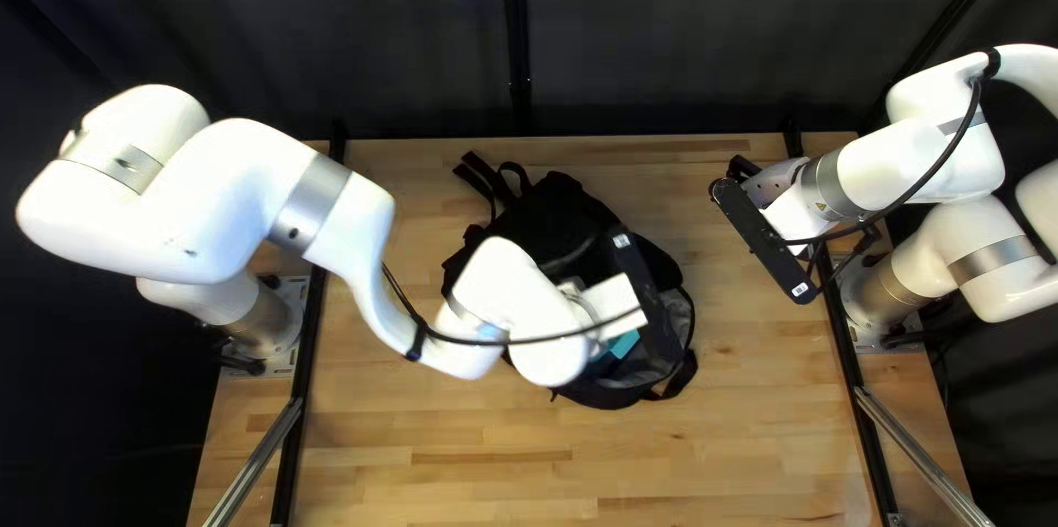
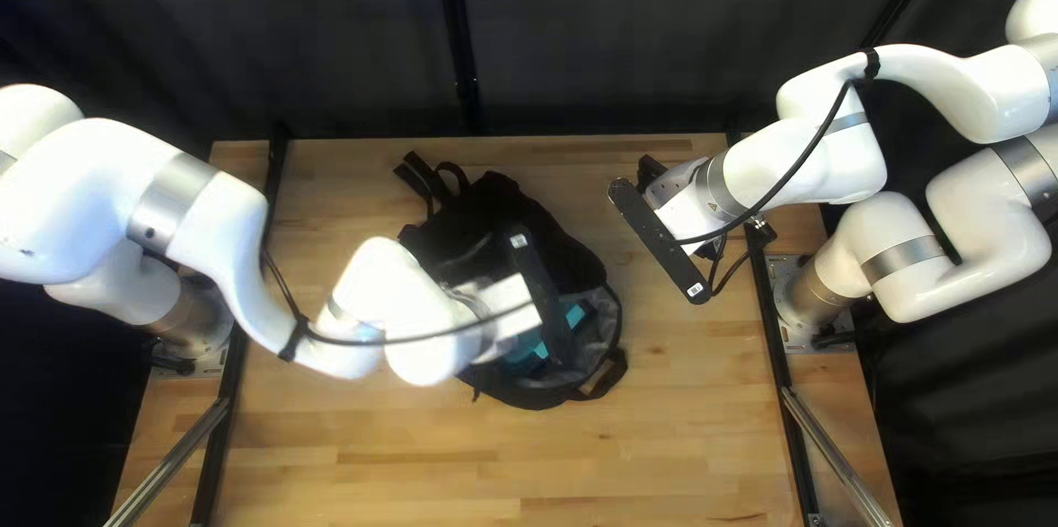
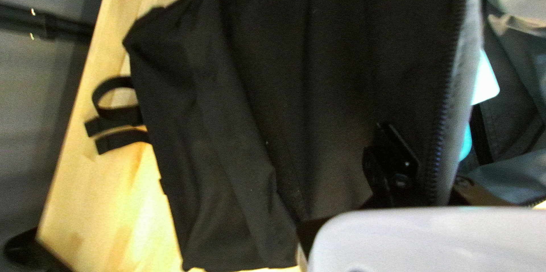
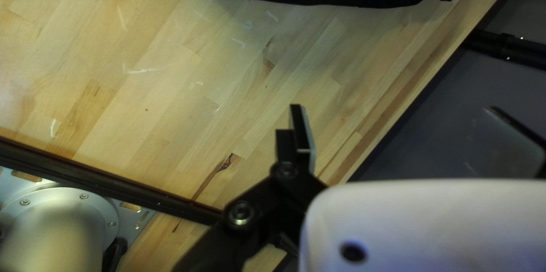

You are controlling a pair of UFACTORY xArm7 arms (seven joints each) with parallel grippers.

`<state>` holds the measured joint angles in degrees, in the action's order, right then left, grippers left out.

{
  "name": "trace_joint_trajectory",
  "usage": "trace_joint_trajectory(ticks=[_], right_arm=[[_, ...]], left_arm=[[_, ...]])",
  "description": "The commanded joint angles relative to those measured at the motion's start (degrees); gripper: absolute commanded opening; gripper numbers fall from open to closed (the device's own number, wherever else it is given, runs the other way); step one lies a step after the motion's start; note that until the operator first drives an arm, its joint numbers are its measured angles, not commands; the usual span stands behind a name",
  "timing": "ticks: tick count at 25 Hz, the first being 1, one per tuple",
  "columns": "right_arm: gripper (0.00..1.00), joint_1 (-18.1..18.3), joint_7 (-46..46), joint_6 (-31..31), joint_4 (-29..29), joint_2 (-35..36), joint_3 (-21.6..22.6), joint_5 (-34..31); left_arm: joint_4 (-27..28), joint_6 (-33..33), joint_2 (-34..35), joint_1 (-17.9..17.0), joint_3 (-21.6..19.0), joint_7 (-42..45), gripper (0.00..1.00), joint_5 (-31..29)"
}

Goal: Remove a lunch box from a kids backpack

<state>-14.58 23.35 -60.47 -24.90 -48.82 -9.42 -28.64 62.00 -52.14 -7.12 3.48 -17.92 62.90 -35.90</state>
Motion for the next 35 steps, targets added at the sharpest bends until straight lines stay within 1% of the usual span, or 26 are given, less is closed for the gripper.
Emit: trace_joint_trajectory(ticks=[1, 4, 9, 11, 17, 23, 27, 31, 35], right_arm=[[1.00, 0.00, 0.00, 0.00, 0.00, 0.00, 0.00, 0.00], [1.00, 0.00, 0.00, 0.00, 0.00, 0.00, 0.00, 0.00], [1.00, 0.00, 0.00, 0.00, 0.00, 0.00, 0.00, 0.00], [1.00, 0.00, 0.00, 0.00, 0.00, 0.00, 0.00, 0.00], [1.00, 0.00, 0.00, 0.00, 0.00, 0.00, 0.00, 0.00], [1.00, 0.00, 0.00, 0.00, 0.00, 0.00, 0.00, 0.00], [1.00, 0.00, 0.00, 0.00, 0.00, 0.00, 0.00, 0.00], [1.00, 0.00, 0.00, 0.00, 0.00, 0.00, 0.00, 0.00], [1.00, 0.00, 0.00, 0.00, 0.00, 0.00, 0.00, 0.00]], left_arm=[[-2.63, 1.49, 2.19, 0.51, 0.49, 3.17, 0.00, 0.47], [-5.29, 3.88, 3.64, 0.96, 0.98, 6.12, 0.00, -0.08], [-11.37, 10.09, 7.32, 2.24, 2.25, 11.70, 0.00, -1.36], [-12.71, 11.20, 8.49, 2.57, 2.58, 12.98, 0.00, -1.43], [-14.39, 12.70, 9.93, 3.28, 3.26, 14.66, 0.00, -1.87], [-16.50, 15.55, 10.39, 4.20, 4.13, 16.63, 0.00, -2.80], [-16.58, 15.87, 10.45, 4.45, 4.41, 16.68, 0.00, -2.61], [-15.47, 15.43, 9.40, 4.74, 4.78, 15.84, 0.00, -1.53], [-15.61, 15.04, 9.75, 4.81, 5.06, 14.08, 0.00, 0.72]])
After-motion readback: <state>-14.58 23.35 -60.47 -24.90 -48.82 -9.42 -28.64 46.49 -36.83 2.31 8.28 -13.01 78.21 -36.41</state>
